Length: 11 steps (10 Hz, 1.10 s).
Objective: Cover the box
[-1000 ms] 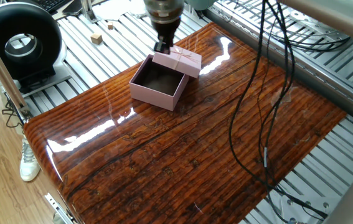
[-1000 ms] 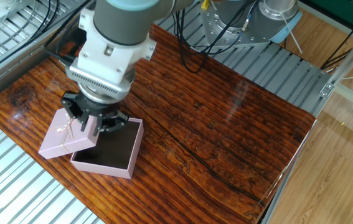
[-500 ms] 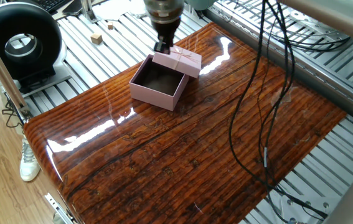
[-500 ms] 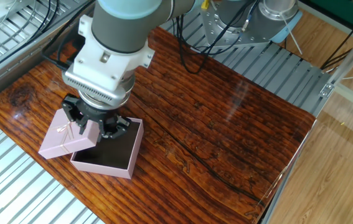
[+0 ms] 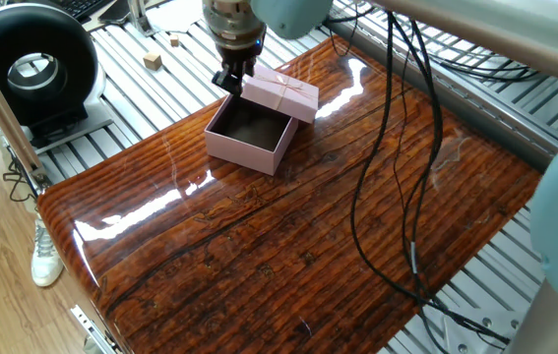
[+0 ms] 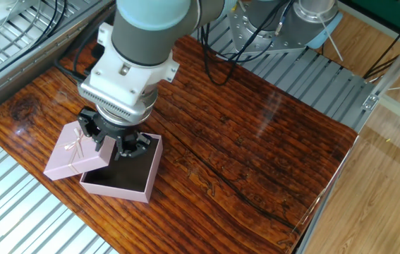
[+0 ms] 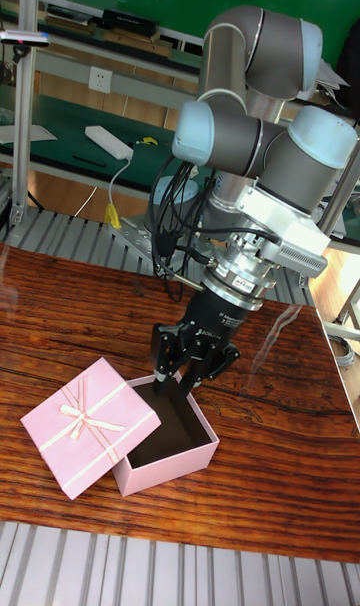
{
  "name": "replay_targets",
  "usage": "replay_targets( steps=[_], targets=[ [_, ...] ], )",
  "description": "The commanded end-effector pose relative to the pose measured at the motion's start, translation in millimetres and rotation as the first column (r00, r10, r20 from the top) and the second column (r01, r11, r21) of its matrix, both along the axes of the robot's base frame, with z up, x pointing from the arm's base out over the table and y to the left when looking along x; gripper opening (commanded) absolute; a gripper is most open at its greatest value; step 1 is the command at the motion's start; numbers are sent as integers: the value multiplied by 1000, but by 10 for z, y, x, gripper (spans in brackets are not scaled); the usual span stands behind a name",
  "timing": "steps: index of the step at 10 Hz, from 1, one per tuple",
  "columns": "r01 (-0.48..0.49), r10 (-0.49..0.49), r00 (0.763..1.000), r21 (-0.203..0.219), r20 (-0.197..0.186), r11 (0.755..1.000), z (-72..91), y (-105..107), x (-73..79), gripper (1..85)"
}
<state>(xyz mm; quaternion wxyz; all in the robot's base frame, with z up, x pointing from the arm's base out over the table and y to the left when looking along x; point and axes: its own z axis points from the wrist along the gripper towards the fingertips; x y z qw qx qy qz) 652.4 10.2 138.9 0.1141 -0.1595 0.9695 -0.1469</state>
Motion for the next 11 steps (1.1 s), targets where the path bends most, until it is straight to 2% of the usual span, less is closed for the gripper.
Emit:
replay_targets(
  steps=[1, 4, 7, 11],
  targets=[
    [1, -1, 1000, -15, 10, 1000, -26, -57, -23, 390],
    [23, -23, 1000, 8, 7, 1000, -43, -21, -49, 373],
    [37, -38, 999, 42, 19, 998, -54, 49, -26, 367],
    [15, -16, 1000, 34, 17, 999, -51, 39, -11, 367]
  ],
)
